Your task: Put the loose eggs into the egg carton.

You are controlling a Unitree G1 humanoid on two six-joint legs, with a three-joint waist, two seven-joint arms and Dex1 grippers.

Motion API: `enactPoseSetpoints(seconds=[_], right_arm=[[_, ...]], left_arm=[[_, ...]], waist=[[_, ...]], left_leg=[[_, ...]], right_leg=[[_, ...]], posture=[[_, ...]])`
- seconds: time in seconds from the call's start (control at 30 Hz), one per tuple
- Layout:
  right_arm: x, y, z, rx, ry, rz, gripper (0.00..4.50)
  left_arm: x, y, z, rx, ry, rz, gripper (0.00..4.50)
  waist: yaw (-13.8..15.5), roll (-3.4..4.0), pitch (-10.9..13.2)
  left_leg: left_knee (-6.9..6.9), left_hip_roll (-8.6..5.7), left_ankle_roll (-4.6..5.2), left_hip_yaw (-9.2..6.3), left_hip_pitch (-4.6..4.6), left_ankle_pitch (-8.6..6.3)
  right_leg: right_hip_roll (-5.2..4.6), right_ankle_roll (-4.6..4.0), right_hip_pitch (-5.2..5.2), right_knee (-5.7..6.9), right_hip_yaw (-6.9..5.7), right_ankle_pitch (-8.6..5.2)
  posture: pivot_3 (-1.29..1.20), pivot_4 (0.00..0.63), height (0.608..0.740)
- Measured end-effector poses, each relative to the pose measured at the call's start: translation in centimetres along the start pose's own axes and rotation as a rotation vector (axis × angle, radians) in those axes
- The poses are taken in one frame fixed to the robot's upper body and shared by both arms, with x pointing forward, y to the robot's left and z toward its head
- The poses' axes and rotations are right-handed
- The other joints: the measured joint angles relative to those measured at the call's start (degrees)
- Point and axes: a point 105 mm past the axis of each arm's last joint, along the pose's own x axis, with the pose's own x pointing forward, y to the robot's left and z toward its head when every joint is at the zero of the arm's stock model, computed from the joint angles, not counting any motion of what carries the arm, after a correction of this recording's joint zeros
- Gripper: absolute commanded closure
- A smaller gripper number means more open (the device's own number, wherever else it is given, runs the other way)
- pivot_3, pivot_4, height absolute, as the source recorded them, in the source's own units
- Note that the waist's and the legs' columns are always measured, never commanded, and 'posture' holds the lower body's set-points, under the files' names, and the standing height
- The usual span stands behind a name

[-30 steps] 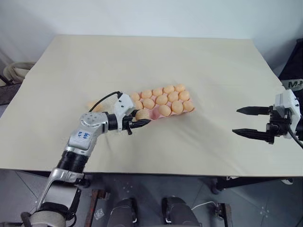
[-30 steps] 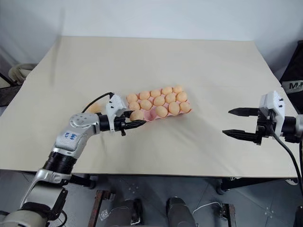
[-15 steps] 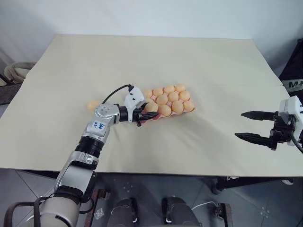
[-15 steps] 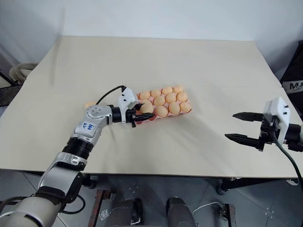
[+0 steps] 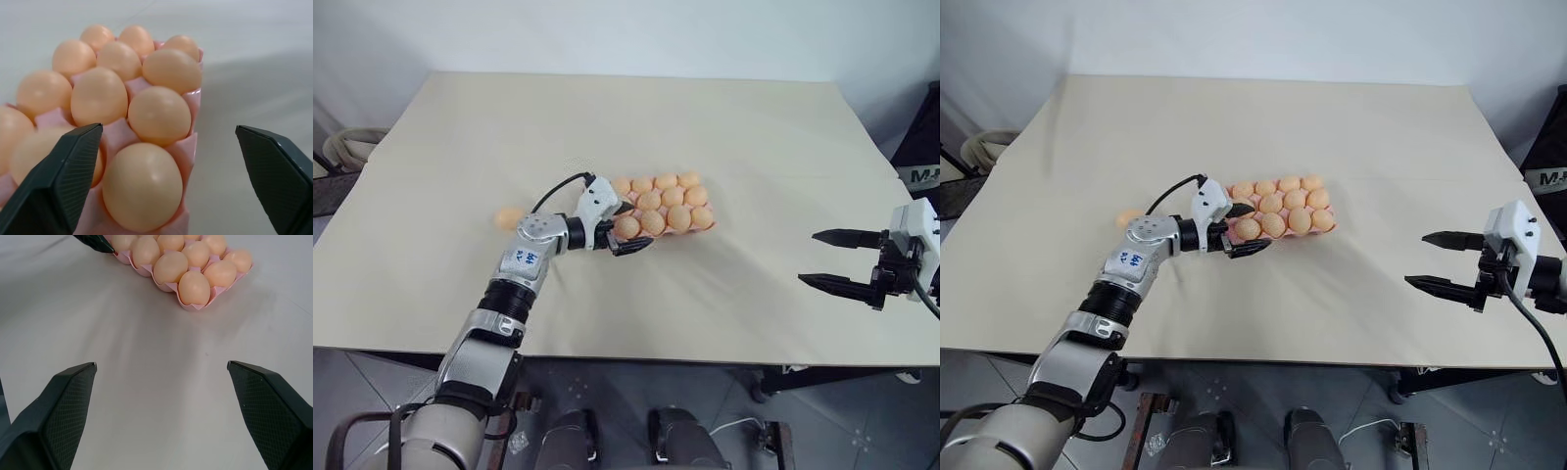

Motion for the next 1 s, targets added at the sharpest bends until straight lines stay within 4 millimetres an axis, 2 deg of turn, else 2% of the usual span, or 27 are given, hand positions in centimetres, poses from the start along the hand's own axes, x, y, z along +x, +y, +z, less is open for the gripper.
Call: enactPoseSetpoints(seconds=[0.27, 0.47, 0.73, 1.0], right_arm=[[0.0, -0.3, 0.0, 0.001, -0.002, -0.009, 0.0], [0.2, -0.7, 0.5, -0.011, -0.011, -0.002, 0.0], [0.8, -1.5, 0.7, -0.028, -0.004, 0.02, 0.0], [1.4, -2.0, 0.9, -0.042, 0.008, 0.048, 0.0]], left_arm=[[-3.1, -1.0, 1.3, 0.03, -0.005, 0.011, 0.04], [-7.3, -1.1, 1.0, 0.025, 0.025, 0.096, 0.04], [-13.3, 1.1, -2.3, -0.054, 0.117, 0.408, 0.04], [-16.0, 4.3, -3.6, -0.101, 0.091, 0.75, 0.04]], waist=[[0.0, 0.0, 0.0], [-0.2, 0.0, 0.0], [-0.2, 0.0, 0.0], [0.0, 0.0, 0.0]], left_leg=[[0.0, 0.02, -0.03, 0.0, 0.04, 0.02], [-0.02, 0.02, -0.04, 0.0, 0.12, 0.06], [-0.04, 0.01, 0.01, -0.02, 0.13, 0.05], [-0.06, -0.01, 0.05, -0.03, 0.11, 0.01]], right_leg=[[0.01, 0.0, 0.03, 0.06, 0.01, 0.0], [0.01, 0.0, 0.06, 0.11, 0.02, 0.0], [-0.06, -0.01, 0.07, 0.09, 0.01, 0.0], [-0.09, -0.01, 0.07, 0.02, -0.03, 0.0]], posture=[[0.0, 0.15, 0.74], [0.0, 0.15, 0.74], [0.0, 0.15, 0.74], [0.0, 0.15, 0.74]])
